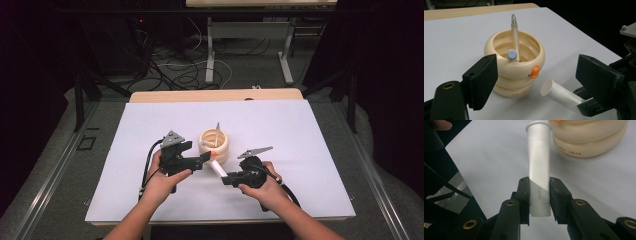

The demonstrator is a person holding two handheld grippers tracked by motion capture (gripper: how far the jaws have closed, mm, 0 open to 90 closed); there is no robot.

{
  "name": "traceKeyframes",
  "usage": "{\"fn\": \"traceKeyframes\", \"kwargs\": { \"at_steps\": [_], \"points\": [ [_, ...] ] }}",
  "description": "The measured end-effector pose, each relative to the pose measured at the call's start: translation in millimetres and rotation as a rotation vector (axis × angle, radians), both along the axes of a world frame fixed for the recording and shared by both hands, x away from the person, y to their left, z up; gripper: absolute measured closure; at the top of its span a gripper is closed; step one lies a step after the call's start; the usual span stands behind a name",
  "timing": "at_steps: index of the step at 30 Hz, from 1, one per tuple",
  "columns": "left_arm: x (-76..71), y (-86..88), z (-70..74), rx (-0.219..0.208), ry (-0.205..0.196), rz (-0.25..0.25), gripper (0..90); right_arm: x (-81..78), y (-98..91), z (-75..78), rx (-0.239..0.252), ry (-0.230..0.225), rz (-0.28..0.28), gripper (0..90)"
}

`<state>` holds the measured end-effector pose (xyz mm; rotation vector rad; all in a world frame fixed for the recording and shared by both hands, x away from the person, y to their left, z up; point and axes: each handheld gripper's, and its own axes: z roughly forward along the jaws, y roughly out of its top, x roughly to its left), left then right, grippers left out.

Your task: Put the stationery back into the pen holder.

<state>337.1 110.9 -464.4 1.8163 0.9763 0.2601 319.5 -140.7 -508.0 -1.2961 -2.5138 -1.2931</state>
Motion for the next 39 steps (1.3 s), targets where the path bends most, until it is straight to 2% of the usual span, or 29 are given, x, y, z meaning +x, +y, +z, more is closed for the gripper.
{"fn": "traceKeyframes", "kwargs": {
  "at_steps": [7, 9, 11, 13, 14, 15, 18, 22, 27, 28, 31, 39],
  "points": [
    [-3.1, -4.1, 1.8, -0.040, 0.046, -0.023, 16.9, -1.0, -1.2, 2.8, 0.039, -0.045, -0.011, 71.3],
    [-3.9, -5.3, 1.6, -0.034, 0.052, -0.019, 17.0, -1.6, -1.9, 3.9, 0.040, -0.058, -0.012, 71.3],
    [-4.8, -6.6, 1.4, -0.044, 0.064, -0.018, 17.1, -2.4, -1.2, 4.3, 0.062, -0.075, -0.022, 71.3],
    [-5.1, -6.5, 1.8, -0.037, 0.073, -0.025, 17.9, -3.0, -1.9, 5.7, 0.057, -0.082, -0.020, 71.3],
    [-5.4, -7.1, 1.9, -0.042, 0.082, -0.022, 18.8, -3.5, -2.4, 7.1, 0.049, -0.070, -0.017, 71.3],
    [-5.3, -7.2, 2.0, -0.044, 0.087, -0.022, 19.9, -3.8, -2.1, 6.6, 0.062, -0.087, -0.026, 71.3],
    [-4.2, -6.6, 1.5, -0.076, 0.119, -0.020, 25.5, -4.5, -2.2, 7.2, 0.075, -0.100, -0.036, 71.3],
    [-2.7, -8.0, -0.4, -0.161, 0.191, -0.017, 28.2, -5.4, -3.0, 8.8, 0.089, -0.112, -0.047, 71.3],
    [-1.3, -11.6, -1.0, -0.175, 0.227, -0.010, 28.5, -5.1, -6.1, 10.9, 0.093, -0.130, -0.057, 71.3],
    [-1.0, -12.3, -1.1, -0.178, 0.247, -0.014, 29.1, -4.7, -6.4, 10.7, 0.096, -0.139, -0.057, 71.3],
    [-0.3, -15.6, -3.1, -0.181, 0.251, -0.008, 29.9, -5.0, -6.7, 11.7, 0.105, -0.147, -0.062, 71.3],
    [2.1, -21.7, -4.6, -0.237, 0.315, 0.003, 34.8, -6.3, -7.1, 15.3, 0.124, -0.168, -0.071, 71.3]
  ]
}}
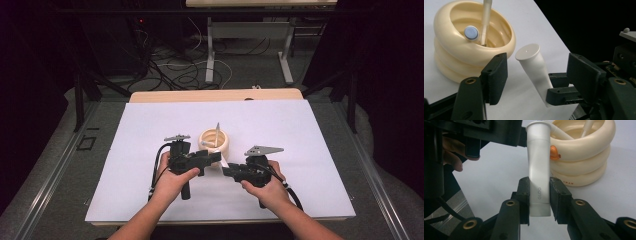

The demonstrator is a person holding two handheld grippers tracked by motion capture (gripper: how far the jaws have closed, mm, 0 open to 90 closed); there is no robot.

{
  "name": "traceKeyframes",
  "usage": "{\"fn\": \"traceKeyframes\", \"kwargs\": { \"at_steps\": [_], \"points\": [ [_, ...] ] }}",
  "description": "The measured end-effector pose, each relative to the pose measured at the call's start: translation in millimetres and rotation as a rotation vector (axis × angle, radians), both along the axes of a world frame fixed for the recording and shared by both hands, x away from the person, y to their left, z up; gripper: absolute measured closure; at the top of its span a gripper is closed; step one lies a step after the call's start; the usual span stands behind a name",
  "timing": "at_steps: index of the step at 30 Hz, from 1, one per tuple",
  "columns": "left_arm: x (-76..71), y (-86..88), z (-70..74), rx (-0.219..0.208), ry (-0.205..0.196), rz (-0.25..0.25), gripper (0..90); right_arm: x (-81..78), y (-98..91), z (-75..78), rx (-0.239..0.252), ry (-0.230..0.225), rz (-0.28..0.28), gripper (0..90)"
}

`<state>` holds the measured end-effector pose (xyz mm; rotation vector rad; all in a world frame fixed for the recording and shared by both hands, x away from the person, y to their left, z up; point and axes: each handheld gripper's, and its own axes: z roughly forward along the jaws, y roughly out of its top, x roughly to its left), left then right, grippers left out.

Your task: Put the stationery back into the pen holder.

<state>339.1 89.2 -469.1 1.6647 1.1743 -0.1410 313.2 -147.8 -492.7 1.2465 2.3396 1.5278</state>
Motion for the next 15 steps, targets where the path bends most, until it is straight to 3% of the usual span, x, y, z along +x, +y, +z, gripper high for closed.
{"fn": "traceKeyframes", "kwargs": {
  "at_steps": [15],
  "points": [
    [9.2, -21.8, -3.6, -0.028, 0.051, 0.005, 43.6, -1.6, 0.2, 4.9, 0.028, -0.033, -0.005, 71.3]
  ]
}}
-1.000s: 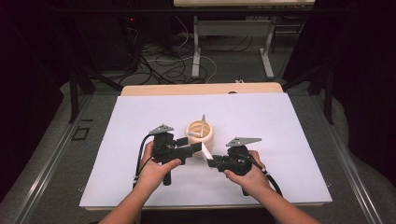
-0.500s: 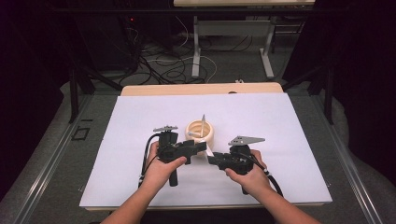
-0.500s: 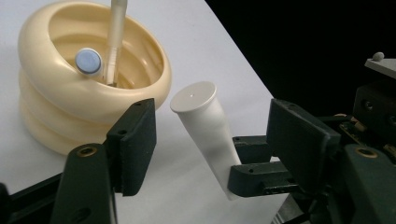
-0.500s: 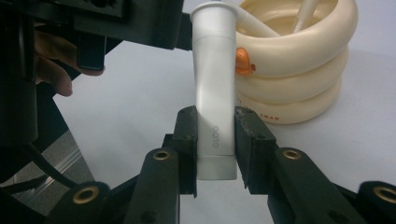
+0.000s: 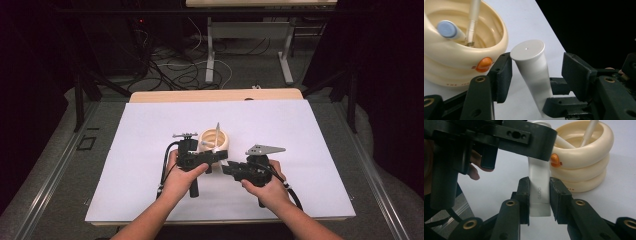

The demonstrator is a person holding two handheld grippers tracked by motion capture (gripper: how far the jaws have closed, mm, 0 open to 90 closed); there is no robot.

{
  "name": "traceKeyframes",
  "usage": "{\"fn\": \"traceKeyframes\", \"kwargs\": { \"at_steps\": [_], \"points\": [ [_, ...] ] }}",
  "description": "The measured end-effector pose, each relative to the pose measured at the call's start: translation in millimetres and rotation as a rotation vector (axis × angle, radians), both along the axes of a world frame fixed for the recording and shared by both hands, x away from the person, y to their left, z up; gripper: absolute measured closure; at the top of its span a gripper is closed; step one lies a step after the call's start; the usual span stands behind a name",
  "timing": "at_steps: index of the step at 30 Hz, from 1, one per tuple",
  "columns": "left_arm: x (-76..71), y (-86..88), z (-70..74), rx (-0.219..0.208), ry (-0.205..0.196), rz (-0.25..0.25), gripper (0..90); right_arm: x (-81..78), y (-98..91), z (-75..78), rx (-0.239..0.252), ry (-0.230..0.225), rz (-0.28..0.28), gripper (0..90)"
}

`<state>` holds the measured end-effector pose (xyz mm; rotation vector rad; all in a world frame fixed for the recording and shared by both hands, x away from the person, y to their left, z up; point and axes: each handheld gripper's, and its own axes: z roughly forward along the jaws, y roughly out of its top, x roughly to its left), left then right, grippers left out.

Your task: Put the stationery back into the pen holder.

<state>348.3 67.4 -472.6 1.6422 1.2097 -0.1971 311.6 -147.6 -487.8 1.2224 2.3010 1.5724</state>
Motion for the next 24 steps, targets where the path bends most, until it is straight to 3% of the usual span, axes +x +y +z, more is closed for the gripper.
{"fn": "traceKeyframes", "kwargs": {
  "at_steps": [6, 16, 17, 19, 24],
  "points": [
    [3.6, -5.2, 0.0, -0.007, 0.008, 0.004, 48.7, 0.0, -1.2, 0.9, 0.004, -0.004, -0.002, 71.3],
    [7.6, -3.8, -0.3, -0.036, 0.061, 0.031, 61.4, 0.3, -2.7, 1.2, 0.011, -0.012, -0.015, 71.2],
    [7.4, -3.8, 0.4, -0.045, 0.079, 0.033, 62.8, 0.4, -2.8, 1.2, 0.011, -0.013, -0.014, 71.3],
    [8.7, -3.5, -0.7, -0.044, 0.070, 0.034, 63.3, 0.4, -2.8, 1.0, 0.012, -0.014, -0.014, 71.3],
    [9.6, -3.7, -0.9, -0.065, 0.094, 0.034, 64.4, 0.6, -2.8, 0.5, 0.014, -0.019, -0.018, 71.3]
  ]
}}
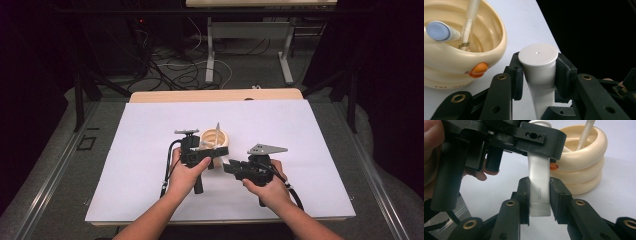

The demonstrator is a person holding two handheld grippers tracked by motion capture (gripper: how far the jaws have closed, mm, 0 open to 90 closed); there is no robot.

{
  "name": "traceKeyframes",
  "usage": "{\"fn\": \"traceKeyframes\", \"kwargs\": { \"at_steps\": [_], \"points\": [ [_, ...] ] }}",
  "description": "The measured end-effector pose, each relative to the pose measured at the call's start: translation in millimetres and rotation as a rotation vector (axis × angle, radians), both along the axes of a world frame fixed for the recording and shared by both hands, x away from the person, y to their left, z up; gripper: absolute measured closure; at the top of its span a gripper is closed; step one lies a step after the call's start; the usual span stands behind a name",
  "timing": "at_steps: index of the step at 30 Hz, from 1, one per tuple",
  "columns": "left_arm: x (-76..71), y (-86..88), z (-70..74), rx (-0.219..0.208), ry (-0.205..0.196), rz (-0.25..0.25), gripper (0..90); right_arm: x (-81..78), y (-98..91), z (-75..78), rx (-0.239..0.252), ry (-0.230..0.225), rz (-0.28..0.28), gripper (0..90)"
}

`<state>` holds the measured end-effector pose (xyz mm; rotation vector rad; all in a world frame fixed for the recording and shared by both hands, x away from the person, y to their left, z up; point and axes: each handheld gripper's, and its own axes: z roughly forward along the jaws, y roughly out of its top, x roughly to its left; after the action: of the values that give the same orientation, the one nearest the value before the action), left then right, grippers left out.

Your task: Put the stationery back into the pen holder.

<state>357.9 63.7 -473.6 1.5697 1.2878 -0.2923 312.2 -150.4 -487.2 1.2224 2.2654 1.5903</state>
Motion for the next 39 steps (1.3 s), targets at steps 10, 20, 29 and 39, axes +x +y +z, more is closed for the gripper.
{"fn": "traceKeyframes", "kwargs": {
  "at_steps": [10, 20, 29, 39],
  "points": [
    [4.3, 1.4, 3.1, -0.016, 0.009, -0.015, 65.8, 1.0, -1.1, 1.2, -0.003, -0.014, -0.001, 70.9],
    [13.7, 0.1, 14.7, 0.019, -0.031, -0.005, 66.4, 2.9, -3.5, 3.4, 0.043, -0.038, 0.007, 59.7],
    [28.3, 3.7, 27.0, 0.052, -0.077, 0.016, 66.5, 7.0, -2.1, 0.1, 0.009, -0.029, 0.019, 52.3],
    [41.7, 11.8, 35.5, 0.083, -0.125, 0.065, 66.6, 12.0, -3.4, -4.4, -0.041, -0.042, 0.022, 47.3]
  ]
}}
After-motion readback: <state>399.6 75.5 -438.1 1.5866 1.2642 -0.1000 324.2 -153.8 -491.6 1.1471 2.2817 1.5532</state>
